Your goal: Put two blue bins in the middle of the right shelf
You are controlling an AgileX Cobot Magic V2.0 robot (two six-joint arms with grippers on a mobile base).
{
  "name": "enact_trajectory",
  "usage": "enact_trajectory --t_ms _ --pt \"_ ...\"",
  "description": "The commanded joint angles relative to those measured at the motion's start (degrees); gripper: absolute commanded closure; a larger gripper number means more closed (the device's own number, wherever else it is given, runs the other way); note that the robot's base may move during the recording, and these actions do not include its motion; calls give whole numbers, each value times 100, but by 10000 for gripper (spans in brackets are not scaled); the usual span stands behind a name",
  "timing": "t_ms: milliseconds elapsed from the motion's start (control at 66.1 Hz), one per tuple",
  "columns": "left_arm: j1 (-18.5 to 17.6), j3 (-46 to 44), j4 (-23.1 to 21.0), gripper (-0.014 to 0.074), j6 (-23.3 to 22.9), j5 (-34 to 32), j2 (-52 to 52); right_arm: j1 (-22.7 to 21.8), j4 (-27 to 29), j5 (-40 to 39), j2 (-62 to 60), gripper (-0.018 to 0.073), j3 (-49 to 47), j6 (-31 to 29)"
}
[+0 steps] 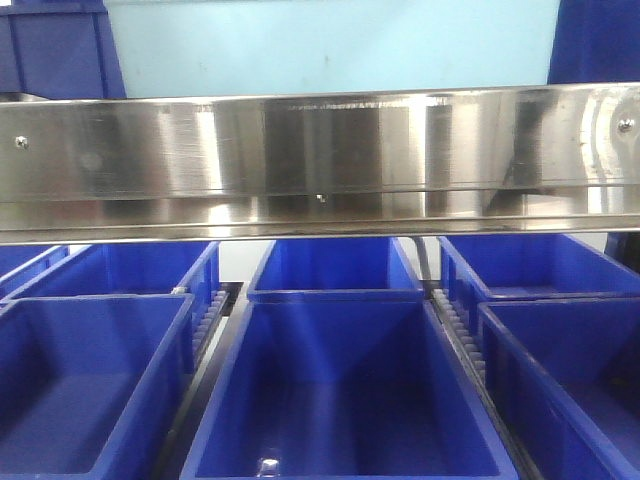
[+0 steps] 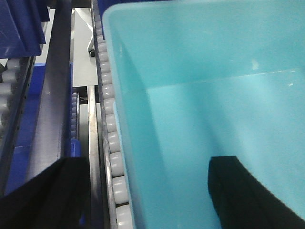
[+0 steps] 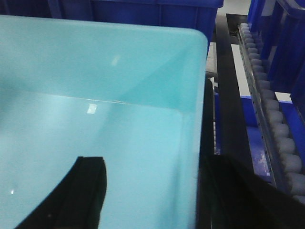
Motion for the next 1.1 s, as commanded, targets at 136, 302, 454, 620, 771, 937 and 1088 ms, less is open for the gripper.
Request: enact_trajectory --t_ms 136,302,454,620,771,937,1088 --pt "-25 -654 -149 174 -104 906 -60 2 185 1353 -142 230 -570 -46" --pt "-25 -1253 -511 174 -104 2085 49 2 701 2995 -49 230 -1310 -46" --pt "-25 -1577 -690 176 -389 2924 239 -19 1045 4352 230 230 -1883 -177" --pt "-25 -1586 -704 176 -507 3420 239 -19 1189 4640 502 230 -2096 -310" --pt "155 -1586 -933 176 -507 3734 347 -19 1337 4640 667 230 -2096 -310" --pt "315 -1586 -1366 176 -507 3734 502 -156 1634 4640 809 230 -2096 -310" --pt "234 -1586 -1412 176 -430 3734 598 -335 1767 4640 809 230 -2096 -355"
